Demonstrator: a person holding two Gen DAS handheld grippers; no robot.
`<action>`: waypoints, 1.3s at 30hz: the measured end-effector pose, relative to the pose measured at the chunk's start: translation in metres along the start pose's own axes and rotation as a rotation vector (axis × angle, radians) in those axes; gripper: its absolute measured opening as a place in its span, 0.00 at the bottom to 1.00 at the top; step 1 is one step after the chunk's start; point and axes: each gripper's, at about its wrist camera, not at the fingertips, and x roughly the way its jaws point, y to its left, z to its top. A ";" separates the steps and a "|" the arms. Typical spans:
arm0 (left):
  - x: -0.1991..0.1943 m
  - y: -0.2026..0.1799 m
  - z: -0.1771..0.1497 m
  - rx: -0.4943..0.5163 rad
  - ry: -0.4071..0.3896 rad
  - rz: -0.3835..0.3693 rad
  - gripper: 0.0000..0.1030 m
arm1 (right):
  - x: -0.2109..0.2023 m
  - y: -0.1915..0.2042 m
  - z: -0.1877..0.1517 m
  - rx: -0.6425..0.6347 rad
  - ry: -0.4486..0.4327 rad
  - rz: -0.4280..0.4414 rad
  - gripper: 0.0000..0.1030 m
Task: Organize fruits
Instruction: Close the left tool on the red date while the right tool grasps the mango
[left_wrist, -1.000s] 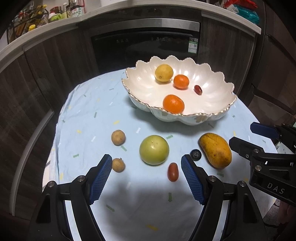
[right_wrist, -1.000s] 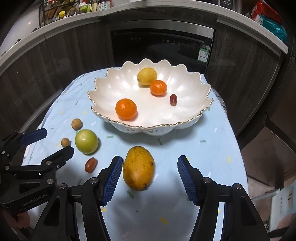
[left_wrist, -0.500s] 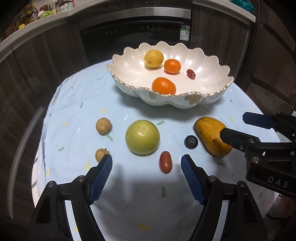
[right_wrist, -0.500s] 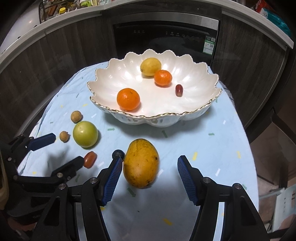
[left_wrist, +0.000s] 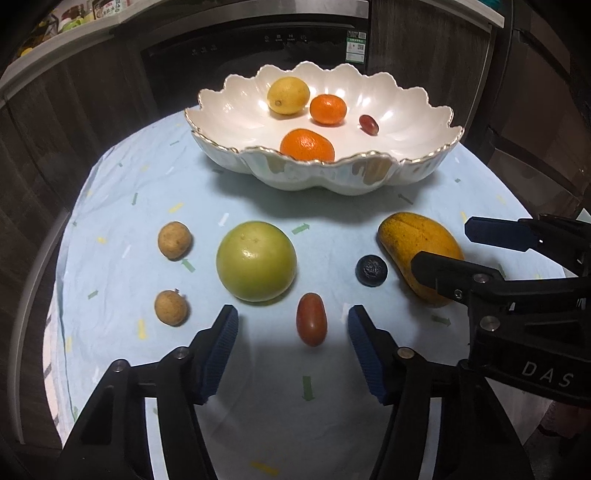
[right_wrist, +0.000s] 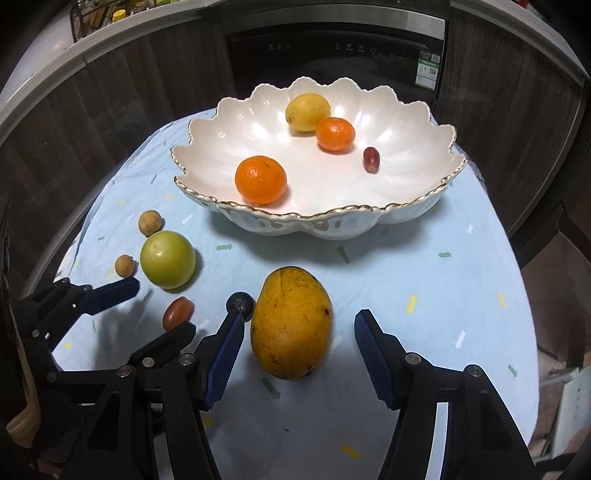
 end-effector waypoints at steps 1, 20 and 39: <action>0.002 0.000 -0.001 0.000 0.005 -0.003 0.54 | 0.001 0.000 0.000 -0.001 0.003 0.001 0.61; 0.007 -0.004 0.000 0.001 -0.020 -0.016 0.33 | 0.025 -0.003 -0.003 0.039 0.056 0.024 0.61; 0.004 -0.008 -0.002 0.014 -0.026 -0.025 0.16 | 0.023 0.002 -0.002 0.010 0.040 0.026 0.49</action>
